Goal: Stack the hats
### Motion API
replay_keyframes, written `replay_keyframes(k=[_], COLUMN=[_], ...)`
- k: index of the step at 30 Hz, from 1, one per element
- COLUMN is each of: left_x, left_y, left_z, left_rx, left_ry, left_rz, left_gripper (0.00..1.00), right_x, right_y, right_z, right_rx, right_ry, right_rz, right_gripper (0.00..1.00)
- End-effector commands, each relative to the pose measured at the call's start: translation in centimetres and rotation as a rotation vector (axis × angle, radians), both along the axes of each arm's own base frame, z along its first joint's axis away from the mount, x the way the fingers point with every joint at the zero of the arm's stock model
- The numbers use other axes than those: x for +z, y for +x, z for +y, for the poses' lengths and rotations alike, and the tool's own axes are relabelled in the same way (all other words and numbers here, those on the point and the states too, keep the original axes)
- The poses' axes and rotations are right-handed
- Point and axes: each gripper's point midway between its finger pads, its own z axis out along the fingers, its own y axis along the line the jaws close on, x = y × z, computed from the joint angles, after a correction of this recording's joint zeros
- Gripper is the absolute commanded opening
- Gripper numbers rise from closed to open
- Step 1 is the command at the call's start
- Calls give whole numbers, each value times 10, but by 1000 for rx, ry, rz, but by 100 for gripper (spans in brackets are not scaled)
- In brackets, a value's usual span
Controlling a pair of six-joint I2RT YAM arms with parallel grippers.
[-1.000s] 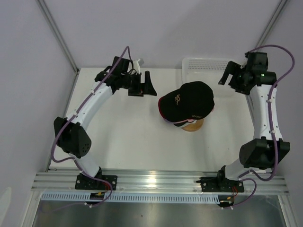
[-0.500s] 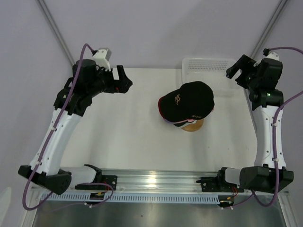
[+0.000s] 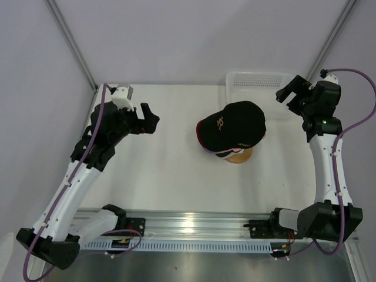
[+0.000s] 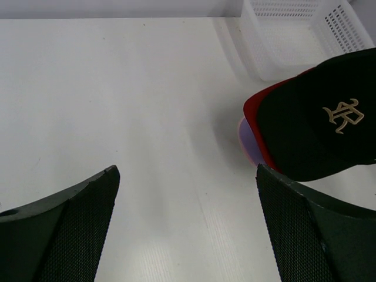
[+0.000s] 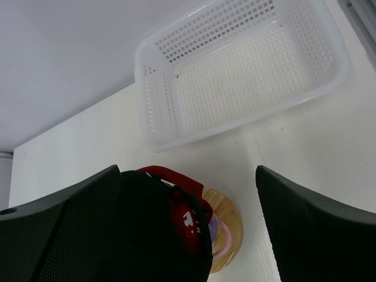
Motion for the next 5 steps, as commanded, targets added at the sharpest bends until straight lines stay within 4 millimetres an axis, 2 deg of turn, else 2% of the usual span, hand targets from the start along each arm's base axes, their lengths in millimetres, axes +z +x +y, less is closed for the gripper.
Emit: replay_keyframes(k=[1,5], left_x=[19,9], left_y=[5,4], left_z=[11,11], left_rx=[51,69], left_ry=[4,-18], left_rz=[-77,-38], left_gripper=[99,99], right_x=[24,17], right_y=[-1,-6], right_z=[5,3], right_rx=[10,7], right_ry=[29,3], right_rz=[-66,-47], right_gripper=[99,100])
